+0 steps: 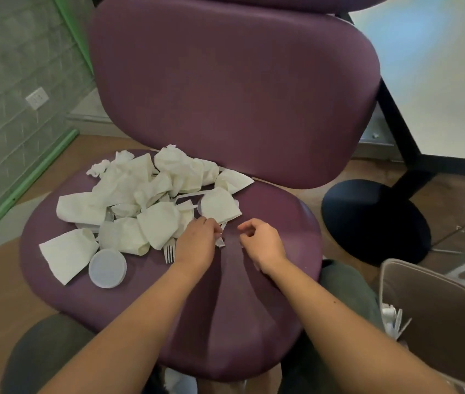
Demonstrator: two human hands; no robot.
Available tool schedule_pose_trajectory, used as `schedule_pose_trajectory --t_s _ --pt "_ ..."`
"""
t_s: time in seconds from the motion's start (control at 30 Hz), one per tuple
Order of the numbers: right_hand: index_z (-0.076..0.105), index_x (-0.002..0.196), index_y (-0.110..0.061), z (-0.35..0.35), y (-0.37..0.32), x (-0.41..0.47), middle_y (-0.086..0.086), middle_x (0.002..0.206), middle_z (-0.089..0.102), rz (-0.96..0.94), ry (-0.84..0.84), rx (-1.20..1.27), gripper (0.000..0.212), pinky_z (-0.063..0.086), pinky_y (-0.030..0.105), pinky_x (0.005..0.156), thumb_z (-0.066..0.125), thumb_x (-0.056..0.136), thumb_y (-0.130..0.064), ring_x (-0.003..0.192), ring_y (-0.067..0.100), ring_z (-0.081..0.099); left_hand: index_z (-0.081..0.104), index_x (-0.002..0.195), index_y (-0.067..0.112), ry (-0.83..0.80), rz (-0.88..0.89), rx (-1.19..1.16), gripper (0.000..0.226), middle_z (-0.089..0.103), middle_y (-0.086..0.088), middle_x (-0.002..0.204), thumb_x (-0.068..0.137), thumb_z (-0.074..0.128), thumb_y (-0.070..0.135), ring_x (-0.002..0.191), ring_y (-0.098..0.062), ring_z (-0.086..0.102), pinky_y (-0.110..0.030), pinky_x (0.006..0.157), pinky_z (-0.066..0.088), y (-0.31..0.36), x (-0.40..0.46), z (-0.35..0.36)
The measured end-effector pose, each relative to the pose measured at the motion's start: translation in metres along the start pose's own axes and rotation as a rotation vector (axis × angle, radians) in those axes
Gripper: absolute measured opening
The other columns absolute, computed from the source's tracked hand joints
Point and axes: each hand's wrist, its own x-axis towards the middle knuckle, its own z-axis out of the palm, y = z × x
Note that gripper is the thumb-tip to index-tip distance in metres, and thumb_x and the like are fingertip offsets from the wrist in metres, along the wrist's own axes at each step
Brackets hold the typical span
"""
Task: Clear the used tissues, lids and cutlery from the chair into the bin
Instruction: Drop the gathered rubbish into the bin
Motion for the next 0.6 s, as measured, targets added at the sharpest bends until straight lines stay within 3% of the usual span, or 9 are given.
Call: schedule_pose_trajectory --t_s 0.13,0.3,0.4,0.5,0.6 --pt "0.066 0.105 -0.032 0.011 -0.004 0.006 -0.009 0.102 0.068 -0.04 -0.035 -0.007 0.03 0.052 0.031 0.073 0.054 0.083 -0.015 0.077 0.016 0.061 0.06 0.107 0.021 -0.065 -0.009 -0.063 0.023 0.059 -0.002 0.106 0.088 0.056 0.009 0.102 -0.022 0.056 -0.037 0.081 0.046 -0.004 0.0 -0.003" --pt "0.064 0.123 -0.032 0.028 -0.007 0.01 -0.003 0.112 0.054 -0.207 -0.097 0.02 0.048 0.045 0.032 0.098 0.07 0.076 -0.026 0.111 0.019 0.049 0.055 0.097 0.027 -0.011 -0.263 -0.681 0.016 0.063 0.007 0.084 0.093 0.055 0.011 0.077 -0.014 0.061 -0.029 0.07 0.048 0.009 0.005 -0.02" --pt "0.07 0.11 -0.023 0.033 -0.01 0.005 -0.008 0.104 0.059 -0.203 -0.102 0.207 0.033 0.047 0.028 0.089 0.077 0.077 -0.027 0.102 0.015 0.049 0.06 0.111 0.018 -0.057 -0.38 -1.046 0.02 0.06 -0.001 0.08 0.098 0.05 0.006 0.064 -0.01 0.06 -0.019 0.054 0.047 0.013 0.007 -0.037" --pt "0.07 0.094 -0.019 0.031 -0.019 -0.003 -0.006 0.088 0.068 -0.144 -0.121 0.473 0.013 0.051 0.031 0.074 0.076 0.082 -0.019 0.079 0.015 0.057 0.062 0.119 0.013 -0.133 -0.403 -1.218 0.028 0.052 0.0 0.069 0.101 0.043 0.004 0.055 -0.003 0.052 -0.015 0.056 0.042 0.011 0.005 -0.052" --pt "0.058 0.117 -0.028 0.032 -0.028 -0.007 -0.003 0.104 0.066 -0.123 -0.163 0.543 0.044 0.05 0.025 0.067 0.078 0.08 -0.015 0.074 0.012 0.055 0.064 0.121 0.012 -0.213 -0.442 -1.358 0.033 0.048 0.002 0.068 0.1 0.041 0.003 0.062 -0.007 0.048 -0.018 0.061 0.038 0.008 0.003 -0.061"
